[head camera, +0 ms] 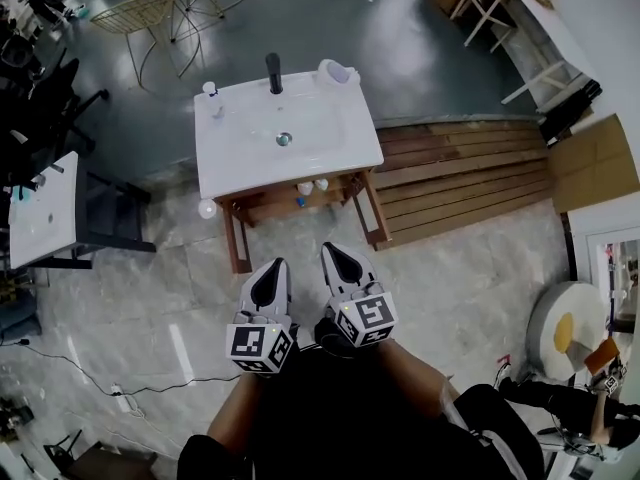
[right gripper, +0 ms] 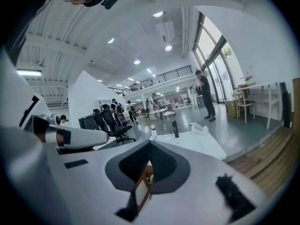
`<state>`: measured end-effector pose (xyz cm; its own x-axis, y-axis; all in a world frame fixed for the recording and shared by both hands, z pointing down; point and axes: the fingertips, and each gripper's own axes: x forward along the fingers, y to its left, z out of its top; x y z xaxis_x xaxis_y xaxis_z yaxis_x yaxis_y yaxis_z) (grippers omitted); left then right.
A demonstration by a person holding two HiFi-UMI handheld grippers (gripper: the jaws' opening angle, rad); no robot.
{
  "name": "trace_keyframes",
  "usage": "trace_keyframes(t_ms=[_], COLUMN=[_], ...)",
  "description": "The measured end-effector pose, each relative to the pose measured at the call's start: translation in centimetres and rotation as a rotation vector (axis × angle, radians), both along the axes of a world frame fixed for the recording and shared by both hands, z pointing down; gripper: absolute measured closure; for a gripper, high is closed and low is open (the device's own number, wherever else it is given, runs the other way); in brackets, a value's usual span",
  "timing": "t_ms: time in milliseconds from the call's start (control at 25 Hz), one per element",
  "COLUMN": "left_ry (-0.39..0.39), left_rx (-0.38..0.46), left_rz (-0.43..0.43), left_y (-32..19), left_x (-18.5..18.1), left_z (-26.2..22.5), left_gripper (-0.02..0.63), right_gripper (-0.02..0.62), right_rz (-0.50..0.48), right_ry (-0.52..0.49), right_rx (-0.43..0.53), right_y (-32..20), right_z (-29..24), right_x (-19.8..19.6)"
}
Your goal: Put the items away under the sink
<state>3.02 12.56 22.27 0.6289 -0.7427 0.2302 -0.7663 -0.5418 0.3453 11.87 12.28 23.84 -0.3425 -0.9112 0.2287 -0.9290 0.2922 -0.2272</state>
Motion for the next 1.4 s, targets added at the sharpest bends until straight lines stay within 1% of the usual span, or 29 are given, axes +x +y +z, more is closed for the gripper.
trace_keyframes(t_ms=[120,200,280,400,600,720,960,1240,1400], left_ry=[0.004,-0.016,-0.029,0.001,-0.004,0.002,0.002,0.007,0.005], left_rx=[0.012,0.025,0.036,0.034,0.042,0.046,0.077,0.115,0.136], left_rz=[0.006,0.008,-0.007,-0.022,-0.023,-0.027,-0.038,-0.05,-0.046], left_y=[0.1,-0.2,-0.4,-0.5,-0.6,-0.9,-2.4,-4.9,-6.3], left_x=[0.1,0.1,-0.2,-0.6,-0.7,-1.5,-4.7,-9.8,-12.8], left_z=[-0.6,-1.0,-1.3,-1.8,-2.2,-2.5,-3.3,-4.4,-5.4], left_gripper=[0.6,0.603,0.604,0.601,0.601,0.601,0.601,0.601,0.601], right_gripper=[0.58,0.58,0.58,0.58,0.58,0.58,0.58,0.58,0.58], right_rz=[0.003,0.001,-0.002,-0.004,-0.006,-0.009,-0.015,-0.037,-0.028], right_ry=[0.001,0.004,0.007,0.006,0.006,0.008,0.019,0.037,0.036], right_rx=[0.013,0.017,0.021,0.03,0.036,0.038,0.056,0.109,0.126], right_y=[0.1,0.0,-0.1,0.0,-0.1,-0.4,-1.8,-4.6,-6.4], right_z=[-0.5,-0.7,-0.8,-1.2,-1.4,-1.5,-2.0,-3.1,-3.6], right_x=[0.1,0.2,0.1,-0.1,-0.4,-1.1,-3.9,-9.2,-12.1])
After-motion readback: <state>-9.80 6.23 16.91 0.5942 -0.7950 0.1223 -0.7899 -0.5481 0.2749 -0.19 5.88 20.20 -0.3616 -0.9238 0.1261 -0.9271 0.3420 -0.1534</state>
